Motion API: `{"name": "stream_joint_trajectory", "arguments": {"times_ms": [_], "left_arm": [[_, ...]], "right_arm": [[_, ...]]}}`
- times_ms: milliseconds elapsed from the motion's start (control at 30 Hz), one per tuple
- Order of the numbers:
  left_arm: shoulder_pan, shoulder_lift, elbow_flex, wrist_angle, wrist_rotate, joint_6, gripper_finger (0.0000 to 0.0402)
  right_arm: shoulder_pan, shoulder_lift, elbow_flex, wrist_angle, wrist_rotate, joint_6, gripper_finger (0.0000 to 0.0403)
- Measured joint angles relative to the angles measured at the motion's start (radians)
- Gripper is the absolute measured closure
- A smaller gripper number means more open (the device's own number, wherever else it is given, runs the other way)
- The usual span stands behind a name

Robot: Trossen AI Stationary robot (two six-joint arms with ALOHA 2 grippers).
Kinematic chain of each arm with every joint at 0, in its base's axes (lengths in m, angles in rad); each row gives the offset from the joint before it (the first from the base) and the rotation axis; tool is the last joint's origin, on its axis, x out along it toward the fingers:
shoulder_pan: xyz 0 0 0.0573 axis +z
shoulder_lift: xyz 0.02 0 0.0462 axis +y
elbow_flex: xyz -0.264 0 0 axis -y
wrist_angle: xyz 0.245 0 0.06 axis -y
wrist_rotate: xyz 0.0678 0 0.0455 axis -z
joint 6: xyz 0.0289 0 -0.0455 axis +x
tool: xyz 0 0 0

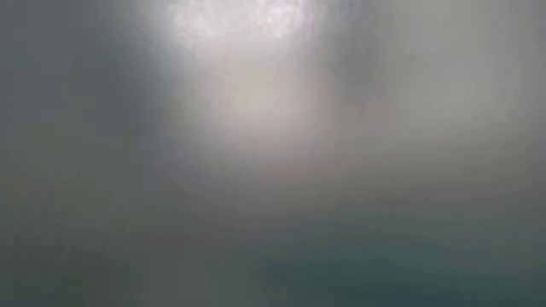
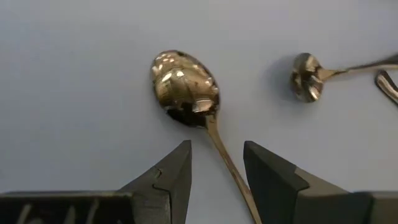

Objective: Sort silverware by color (type)
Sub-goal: Put the black spoon into the yellow bin

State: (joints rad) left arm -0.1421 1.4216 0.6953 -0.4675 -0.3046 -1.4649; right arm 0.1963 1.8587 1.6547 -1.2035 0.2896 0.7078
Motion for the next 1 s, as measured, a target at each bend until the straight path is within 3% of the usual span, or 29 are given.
{"name": "stream_joint_trajectory", "arguments": {"times_ms": [233, 600, 700, 867, 1000], "left_arm": [[0.002, 0.024, -0.025, 0.1, -0.011, -0.063, 0.0274], [0.007, 0.251, 0.082, 0.05, -0.047, -0.089, 0.0278], [0.007, 0.292, 0.138, -0.036, -0.056, -0.042, 0.0301], [0.008, 0.313, 0.191, -0.068, -0.161, 0.117, 0.0385], [0.01, 0.312, 0.191, -0.082, -0.159, 0.168, 0.0394]], "right_arm": [[-0.033, 0.0, 0.0, 0.005, 0.006, -0.076, 0.0298], [-0.055, 0.0, 0.0, 0.004, 0.027, -0.13, 0.0298], [-0.057, 0.0, 0.0, 0.005, 0.028, -0.132, 0.0298], [-0.06, 0.0, 0.0, 0.011, 0.051, -0.133, 0.0298], [-0.067, 0.0, 0.0, 0.013, 0.078, -0.133, 0.0298]]}}
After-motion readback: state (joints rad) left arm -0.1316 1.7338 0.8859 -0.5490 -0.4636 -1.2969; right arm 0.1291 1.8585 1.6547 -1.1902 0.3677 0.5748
